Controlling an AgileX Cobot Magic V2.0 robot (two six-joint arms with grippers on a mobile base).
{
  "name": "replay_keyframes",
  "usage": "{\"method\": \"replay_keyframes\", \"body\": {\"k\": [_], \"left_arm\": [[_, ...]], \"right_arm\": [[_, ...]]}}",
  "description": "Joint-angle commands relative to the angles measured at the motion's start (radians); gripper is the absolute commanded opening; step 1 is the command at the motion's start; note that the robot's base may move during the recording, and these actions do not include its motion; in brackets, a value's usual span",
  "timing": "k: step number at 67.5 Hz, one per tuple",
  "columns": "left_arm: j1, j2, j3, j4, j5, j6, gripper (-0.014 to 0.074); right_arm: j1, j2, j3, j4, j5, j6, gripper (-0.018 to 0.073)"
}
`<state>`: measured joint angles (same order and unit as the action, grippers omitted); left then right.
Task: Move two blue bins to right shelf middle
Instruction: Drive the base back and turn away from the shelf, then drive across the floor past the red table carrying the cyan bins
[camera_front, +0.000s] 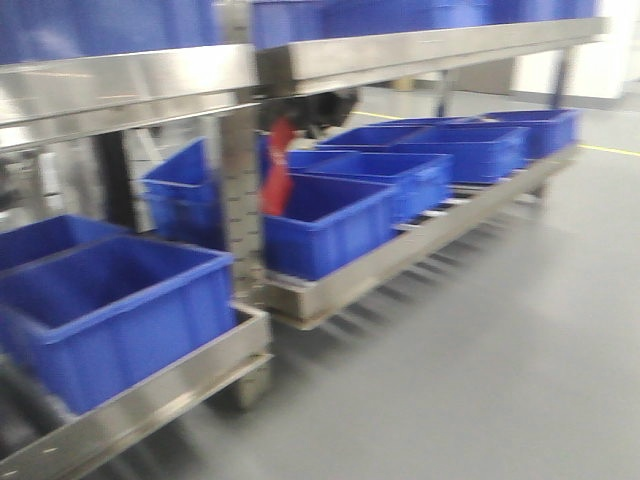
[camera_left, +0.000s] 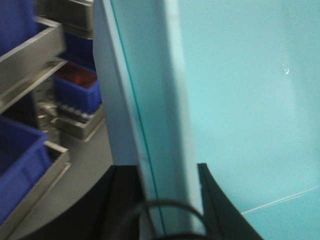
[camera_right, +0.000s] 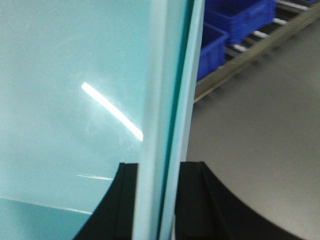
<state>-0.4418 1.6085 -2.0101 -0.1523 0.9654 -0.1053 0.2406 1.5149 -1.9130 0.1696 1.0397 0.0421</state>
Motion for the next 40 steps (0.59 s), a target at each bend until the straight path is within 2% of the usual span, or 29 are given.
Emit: {"method": "replay_keyframes", "body": {"k": [1, 40], "left_arm": [[-0.009, -0.016, -0.019, -0.079, -0.075, 0.017, -0.0111], [-0.009, -0.016, -0.019, -0.079, -0.075, 0.017, -0.0111]], "right_arm": [[0.002, -0.012, -0.019, 0.036, -0.091, -0.014, -0.0154], [0.002, -0.012, -0.019, 0.036, -0.091, -0.014, -0.0154]]}}
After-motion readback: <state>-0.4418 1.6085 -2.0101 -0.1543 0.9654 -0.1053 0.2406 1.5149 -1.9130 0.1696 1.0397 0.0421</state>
